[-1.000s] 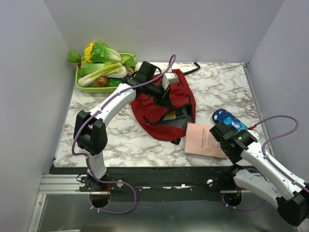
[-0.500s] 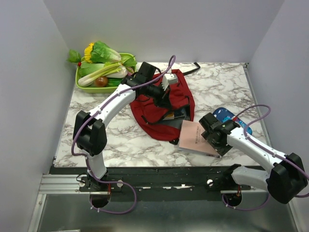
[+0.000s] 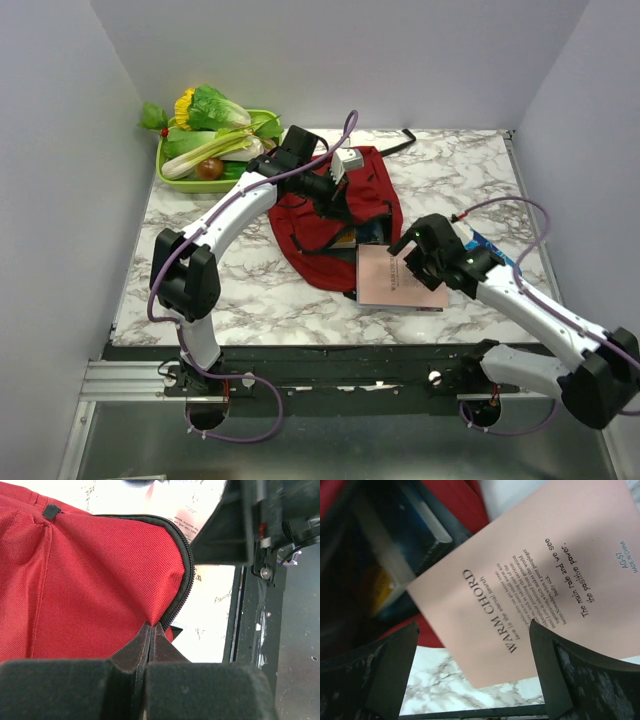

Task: Pack the student bag
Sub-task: Pick up the book from the center of the board.

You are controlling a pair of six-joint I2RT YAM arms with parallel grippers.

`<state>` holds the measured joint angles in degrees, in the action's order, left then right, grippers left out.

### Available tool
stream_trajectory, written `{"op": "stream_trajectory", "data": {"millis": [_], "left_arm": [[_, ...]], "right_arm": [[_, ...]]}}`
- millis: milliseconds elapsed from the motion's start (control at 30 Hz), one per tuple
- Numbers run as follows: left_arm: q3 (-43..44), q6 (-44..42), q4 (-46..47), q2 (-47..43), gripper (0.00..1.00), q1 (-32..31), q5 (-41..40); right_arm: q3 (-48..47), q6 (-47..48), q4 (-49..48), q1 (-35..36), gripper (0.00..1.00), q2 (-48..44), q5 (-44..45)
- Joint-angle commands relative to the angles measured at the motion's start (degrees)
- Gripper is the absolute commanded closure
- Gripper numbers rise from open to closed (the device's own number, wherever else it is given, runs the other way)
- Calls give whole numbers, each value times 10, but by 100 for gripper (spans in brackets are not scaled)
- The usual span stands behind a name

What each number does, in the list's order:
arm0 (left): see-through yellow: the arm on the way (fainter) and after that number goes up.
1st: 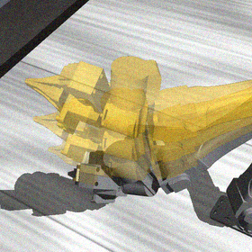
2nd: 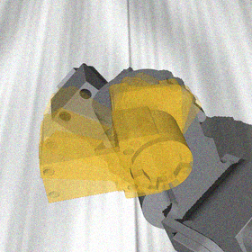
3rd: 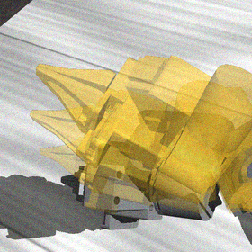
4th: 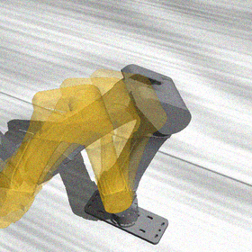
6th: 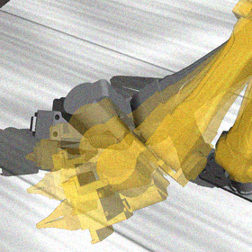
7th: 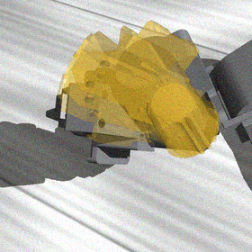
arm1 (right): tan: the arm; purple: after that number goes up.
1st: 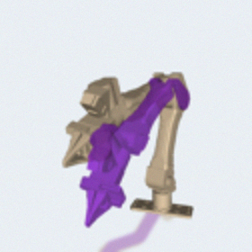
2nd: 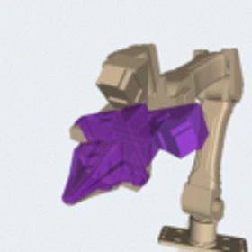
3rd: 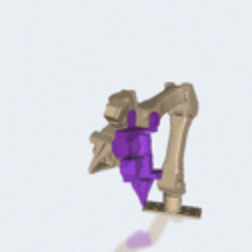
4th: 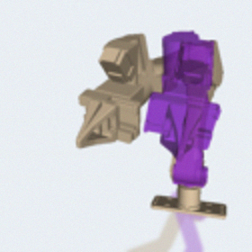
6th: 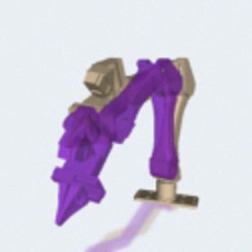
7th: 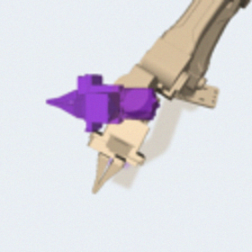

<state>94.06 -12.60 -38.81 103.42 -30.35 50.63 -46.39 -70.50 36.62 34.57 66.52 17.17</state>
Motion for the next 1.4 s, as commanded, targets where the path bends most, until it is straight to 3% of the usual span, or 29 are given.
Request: {"op": "stream_trajectory", "data": {"millis": [0, 100, 200, 400, 700, 900, 1000, 1100, 1200, 1367], "left_arm": [[13, -11, 6, 8, 100, 8, 38], [4, -22, 1, 13, 100, 11, 37], [-3, -33, -1, 14, 100, 11, 33], [9, -54, -19, 30, 100, 11, 28], [35, -66, -39, 41, 100, 13, 31], [42, -58, -39, 37, 100, 13, 34], [47, -49, -37, 35, 100, 13, 35], [50, -40, -36, 30, 100, 13, 36], [53, -37, -41, 26, 100, 13, 35], [61, -34, -46, 30, 100, 13, 32]], "right_arm": [[35, 0, -3, -6, 0, -93, 39], [34, -79, 118, -6, 0, -135, 113], [40, -93, 145, -6, 0, -159, 83], [72, -111, 106, 3, 0, -121, -61], [114, -175, 56, 32, 0, -109, -96], [136, -209, 24, 60, 0, -86, -93], [138, -251, 30, 84, 0, -81, -29], [181, -288, -27, 87, 0, -115, 36], [233, -301, -111, 87, 7, -148, 75], [279, -295, -184, 87, 35, -180, 87]]}}
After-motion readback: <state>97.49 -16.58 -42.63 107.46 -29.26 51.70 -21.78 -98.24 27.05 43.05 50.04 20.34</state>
